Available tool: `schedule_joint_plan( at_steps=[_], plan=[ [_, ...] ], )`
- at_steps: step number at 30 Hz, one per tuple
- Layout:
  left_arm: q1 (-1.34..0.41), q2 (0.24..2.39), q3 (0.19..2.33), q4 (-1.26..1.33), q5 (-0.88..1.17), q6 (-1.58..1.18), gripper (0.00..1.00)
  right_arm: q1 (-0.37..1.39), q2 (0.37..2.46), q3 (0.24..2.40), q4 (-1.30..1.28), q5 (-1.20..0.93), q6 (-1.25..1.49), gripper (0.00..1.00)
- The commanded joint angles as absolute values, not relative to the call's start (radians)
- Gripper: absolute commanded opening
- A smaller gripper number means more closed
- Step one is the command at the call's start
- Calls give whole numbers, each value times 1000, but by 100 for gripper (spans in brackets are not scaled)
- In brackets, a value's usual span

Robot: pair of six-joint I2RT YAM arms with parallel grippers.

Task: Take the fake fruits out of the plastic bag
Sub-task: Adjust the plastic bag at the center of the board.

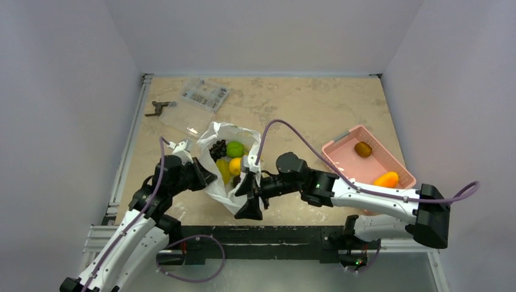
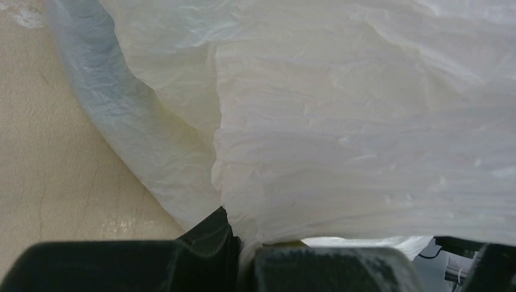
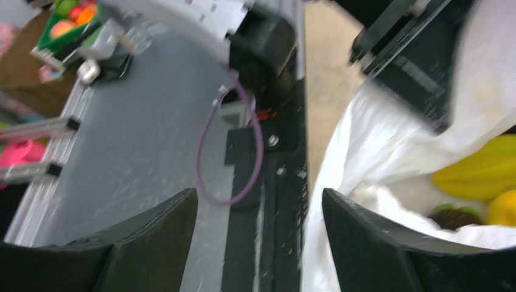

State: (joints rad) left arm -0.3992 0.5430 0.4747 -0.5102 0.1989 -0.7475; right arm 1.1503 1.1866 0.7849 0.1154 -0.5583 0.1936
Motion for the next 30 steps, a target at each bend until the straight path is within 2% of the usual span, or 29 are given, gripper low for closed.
schedule_joint_plan(
  at_steps=[1, 3, 4, 8, 12, 15, 20, 23, 30],
  plan=[
    [-393, 540, 498, -489, 223, -724, 0, 1154, 1171, 885, 139, -324, 255, 67],
    [-393, 530, 479, -485, 228, -750, 0, 1153, 1183, 891, 190, -162, 274, 46],
    [-393, 527, 472, -483, 229, -761, 0, 1154, 1208, 899, 214, -129, 284, 38],
    [-393, 531, 456, -458, 251, -799, 0, 1154, 1352, 955, 259, -19, 307, 19],
    [-393, 527, 427, -424, 278, -833, 0, 1150, 1503, 964, 312, 128, 338, 14],
    [-393, 525, 400, -415, 275, -846, 0, 1150, 1586, 927, 329, 209, 375, 4],
    [-393, 477, 320, -393, 256, -863, 0, 1183, 1545, 727, 415, 244, 404, 3],
    [-393, 474, 289, -397, 261, -860, 0, 1185, 1531, 644, 447, 258, 430, 9],
    [-393, 464, 255, -396, 259, -864, 0, 1185, 1522, 689, 369, 283, 395, 19]
  ],
)
